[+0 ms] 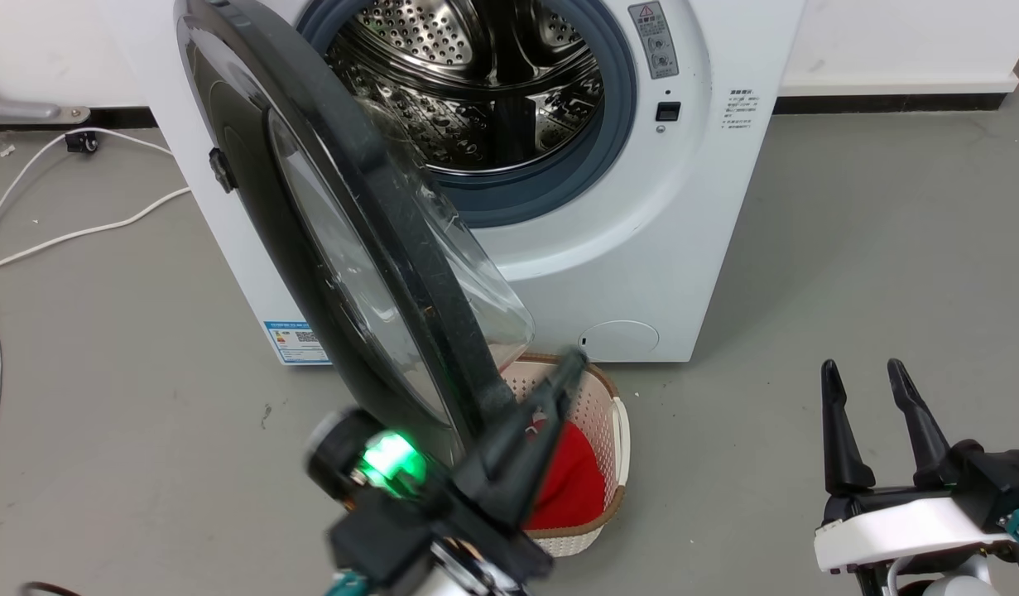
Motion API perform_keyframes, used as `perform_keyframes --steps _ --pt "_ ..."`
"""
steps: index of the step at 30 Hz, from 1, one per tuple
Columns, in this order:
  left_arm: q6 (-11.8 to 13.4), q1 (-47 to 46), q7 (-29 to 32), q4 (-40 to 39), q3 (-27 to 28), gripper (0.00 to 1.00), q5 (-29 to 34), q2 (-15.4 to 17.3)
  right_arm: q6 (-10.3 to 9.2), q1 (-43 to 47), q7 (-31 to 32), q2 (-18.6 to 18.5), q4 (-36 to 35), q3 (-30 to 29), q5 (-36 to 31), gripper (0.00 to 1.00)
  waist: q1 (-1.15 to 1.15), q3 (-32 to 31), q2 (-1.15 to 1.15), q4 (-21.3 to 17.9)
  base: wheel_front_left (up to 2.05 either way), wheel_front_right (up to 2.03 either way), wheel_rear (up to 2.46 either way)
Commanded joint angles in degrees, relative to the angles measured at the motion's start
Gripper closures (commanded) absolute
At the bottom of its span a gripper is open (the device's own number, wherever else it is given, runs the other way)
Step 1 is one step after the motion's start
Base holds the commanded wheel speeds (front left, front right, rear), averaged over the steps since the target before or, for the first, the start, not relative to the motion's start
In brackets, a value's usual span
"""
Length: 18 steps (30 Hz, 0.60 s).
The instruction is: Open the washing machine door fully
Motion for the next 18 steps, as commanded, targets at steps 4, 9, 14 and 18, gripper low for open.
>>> perform_keyframes --steps 4,9,14,18 --pt "-0.1 3.3 4.1 4.9 -3.2 1.0 -2.5 1.1 -0.03 0.3 -0.1 0.2 0.6 -0.1 0.6 0.0 0.0 -0.1 0.0 0.1 0.0 0.0 0.0" --pt "0.7 5.9 7.2 10.0 -3.6 1.0 -4.2 1.5 -0.03 0.2 -0.1 0.2 1.2 0.4 1.0 0.0 0.0 -0.1 0.0 0.1 0.0 0.0 0.0" --pt "1.2 5.5 6.1 14.9 -3.4 1.0 -5.4 0.0 -0.03 -0.1 -0.1 0.2 1.8 0.7 1.4 0.0 0.0 0.1 0.0 -0.1 0.0 0.0 0.0" --pt "1.4 3.4 4.2 19.1 -3.2 1.0 -6.0 -1.8 -0.03 -0.5 -0.1 0.2 2.4 1.0 1.7 0.0 0.0 0.3 0.0 -0.4 0.0 0.0 0.0"
